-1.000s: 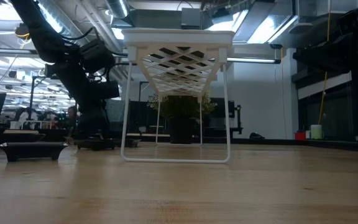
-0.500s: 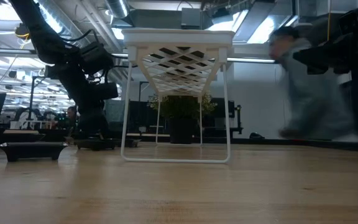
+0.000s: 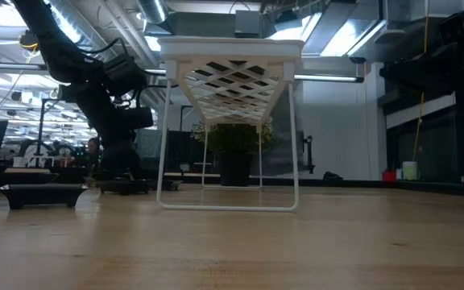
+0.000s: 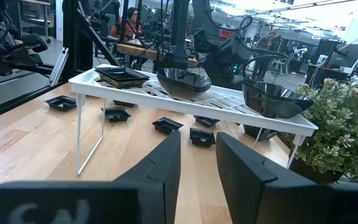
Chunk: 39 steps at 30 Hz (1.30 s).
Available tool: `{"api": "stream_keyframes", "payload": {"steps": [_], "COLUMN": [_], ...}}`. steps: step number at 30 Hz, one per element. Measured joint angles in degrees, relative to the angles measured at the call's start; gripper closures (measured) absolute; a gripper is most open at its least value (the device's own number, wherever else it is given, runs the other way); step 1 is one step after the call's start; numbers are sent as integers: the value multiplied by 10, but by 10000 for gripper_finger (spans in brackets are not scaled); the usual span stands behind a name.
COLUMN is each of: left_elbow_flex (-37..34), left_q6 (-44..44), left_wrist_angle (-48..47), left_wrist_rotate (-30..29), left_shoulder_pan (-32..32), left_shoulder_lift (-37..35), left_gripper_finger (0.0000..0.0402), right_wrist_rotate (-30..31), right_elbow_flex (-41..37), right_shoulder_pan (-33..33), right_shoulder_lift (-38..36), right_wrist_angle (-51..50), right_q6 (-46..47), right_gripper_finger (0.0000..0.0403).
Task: Pick & Place Mini shaped plates
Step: Stack the distorted square plate on top of the distorted square plate on the shelf
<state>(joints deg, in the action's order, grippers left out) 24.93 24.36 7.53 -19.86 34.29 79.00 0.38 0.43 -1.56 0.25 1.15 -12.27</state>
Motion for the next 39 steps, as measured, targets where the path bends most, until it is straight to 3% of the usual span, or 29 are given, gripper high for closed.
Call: {"api": "stream_keyframes", "payload": {"steps": [22, 26, 35, 39], "left_elbow_flex": [61, 61, 62, 62], "left_q6": [4, 4, 4, 4], "left_wrist_angle": [-60, -53, -50, -50], "left_wrist_rotate": [-27, -31, -31, -31], "left_shoulder_pan": [0, 0, 0, -1], "left_shoulder_lift": [61, 62, 62, 62], "left_gripper_finger": [261, 287, 391, 397], "right_wrist_rotate": [0, 0, 0, 0], "right_elbow_flex": [0, 0, 0, 0], "right_shoulder_pan": [0, 0, 0, 0], "right_shoulder_lift": [0, 0, 0, 0], "right_wrist_angle": [0, 0, 0, 0], "right_q6": [0, 0, 0, 0], "right_gripper_finger": [301, 301, 301, 301]}}
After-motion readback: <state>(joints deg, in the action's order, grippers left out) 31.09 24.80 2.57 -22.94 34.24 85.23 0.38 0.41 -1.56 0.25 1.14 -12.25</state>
